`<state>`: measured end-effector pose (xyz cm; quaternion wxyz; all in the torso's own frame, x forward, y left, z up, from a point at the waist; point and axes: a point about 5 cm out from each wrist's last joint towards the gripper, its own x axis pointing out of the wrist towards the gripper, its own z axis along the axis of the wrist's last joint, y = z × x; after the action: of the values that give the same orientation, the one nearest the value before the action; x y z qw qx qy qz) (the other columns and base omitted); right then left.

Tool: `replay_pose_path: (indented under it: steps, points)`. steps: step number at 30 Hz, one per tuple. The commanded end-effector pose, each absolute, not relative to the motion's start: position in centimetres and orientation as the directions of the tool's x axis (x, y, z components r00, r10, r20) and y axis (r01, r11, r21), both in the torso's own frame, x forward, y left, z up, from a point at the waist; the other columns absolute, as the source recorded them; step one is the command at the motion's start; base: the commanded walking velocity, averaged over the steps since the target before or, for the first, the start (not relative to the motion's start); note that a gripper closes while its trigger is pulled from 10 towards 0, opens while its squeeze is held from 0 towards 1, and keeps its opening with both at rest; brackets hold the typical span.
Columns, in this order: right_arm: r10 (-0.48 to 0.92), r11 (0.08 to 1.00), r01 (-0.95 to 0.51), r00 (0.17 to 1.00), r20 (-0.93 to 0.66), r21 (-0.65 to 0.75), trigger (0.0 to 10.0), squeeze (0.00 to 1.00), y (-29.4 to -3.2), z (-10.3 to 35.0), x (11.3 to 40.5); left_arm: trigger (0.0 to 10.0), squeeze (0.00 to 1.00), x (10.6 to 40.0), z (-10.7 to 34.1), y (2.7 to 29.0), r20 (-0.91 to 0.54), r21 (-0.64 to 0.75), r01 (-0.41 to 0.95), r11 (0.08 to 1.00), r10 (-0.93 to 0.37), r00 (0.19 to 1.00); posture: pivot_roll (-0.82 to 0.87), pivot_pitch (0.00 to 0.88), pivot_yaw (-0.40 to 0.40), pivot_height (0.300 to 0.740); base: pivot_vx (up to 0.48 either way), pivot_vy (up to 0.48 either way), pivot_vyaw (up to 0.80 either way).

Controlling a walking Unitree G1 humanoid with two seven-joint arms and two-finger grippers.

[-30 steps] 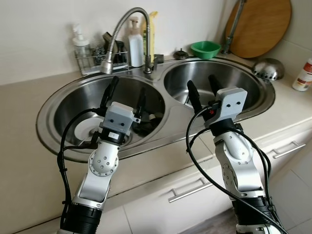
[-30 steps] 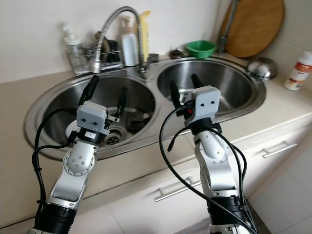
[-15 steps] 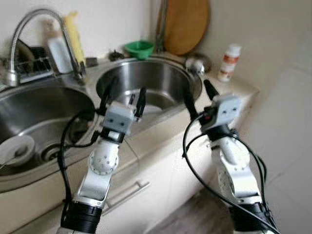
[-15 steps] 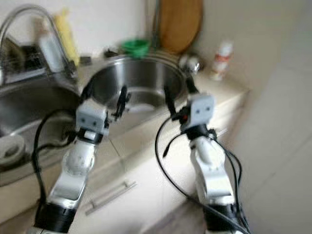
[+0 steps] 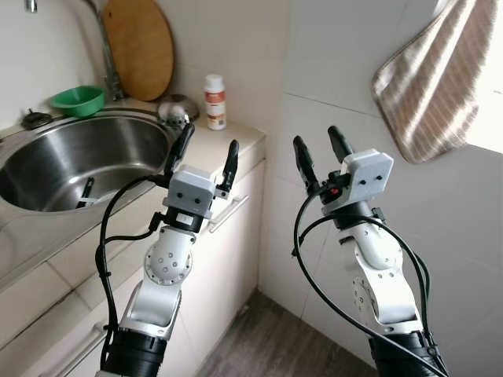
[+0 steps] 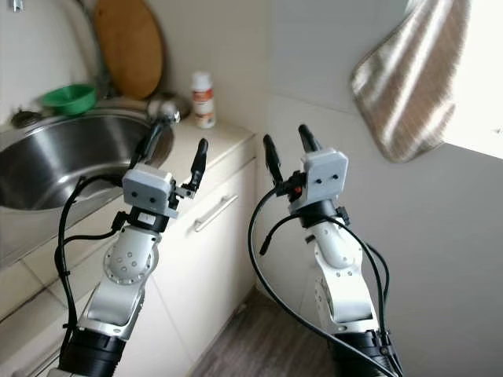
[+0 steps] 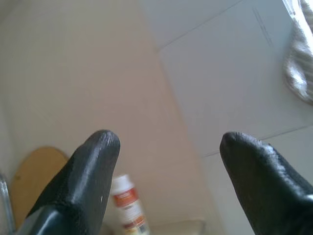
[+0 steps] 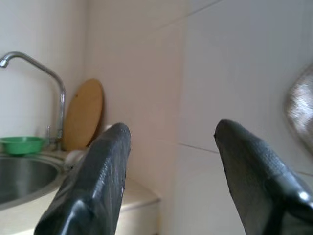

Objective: Kitchen organization

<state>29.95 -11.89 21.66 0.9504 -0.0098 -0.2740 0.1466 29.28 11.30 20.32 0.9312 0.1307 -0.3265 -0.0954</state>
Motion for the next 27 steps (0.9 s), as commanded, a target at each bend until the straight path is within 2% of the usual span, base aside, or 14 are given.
replay_pose_path:
  steps: [1, 3, 19, 22, 27]
  points:
    - [0.283, 0.957, -0.268, 0.798, 0.532, -0.107, 10.0, 0.00, -11.8, 22.0, 29.8, 10.0, 0.00, 29.2, 20.3, 11.5, 0.579, 0.319, 0.092, 0.943, -0.271, 0.769, 0.05, 0.000, 0.031, 0.740, 0.000, 0.480, -0.80]
    - [0.282, 0.958, -0.267, 0.798, 0.532, -0.107, 10.0, 0.00, -11.8, 22.0, 29.7, 10.0, 0.00, 29.2, 20.3, 11.5, 0.582, 0.323, 0.092, 0.942, -0.274, 0.766, 0.04, 0.000, 0.032, 0.740, 0.000, 0.476, -0.80]
    - [0.265, 0.964, -0.242, 0.817, 0.513, -0.112, 10.0, 0.00, -12.3, 21.2, 29.6, 10.0, 0.00, 29.1, 20.0, 11.3, 0.581, 0.333, 0.105, 0.937, -0.291, 0.760, 0.04, 0.000, 0.036, 0.740, 0.000, 0.000, -0.80]
    - [0.226, 0.974, -0.198, 0.840, 0.493, -0.110, 10.0, 0.00, -12.9, 20.7, 29.8, 10.0, 0.00, 29.3, 19.5, 11.1, 0.554, 0.351, 0.120, 0.929, -0.309, 0.773, 0.04, 0.000, 0.038, 0.740, 0.000, 0.000, -0.80]
    - [0.172, 0.985, -0.139, 0.873, 0.456, -0.105, 10.0, 0.00, -13.7, 20.0, 30.1, 10.0, 0.00, 29.3, 18.9, 10.9, 0.527, 0.362, 0.144, 0.921, -0.329, 0.784, 0.04, 0.000, 0.040, 0.740, 0.000, -0.437, -0.80]
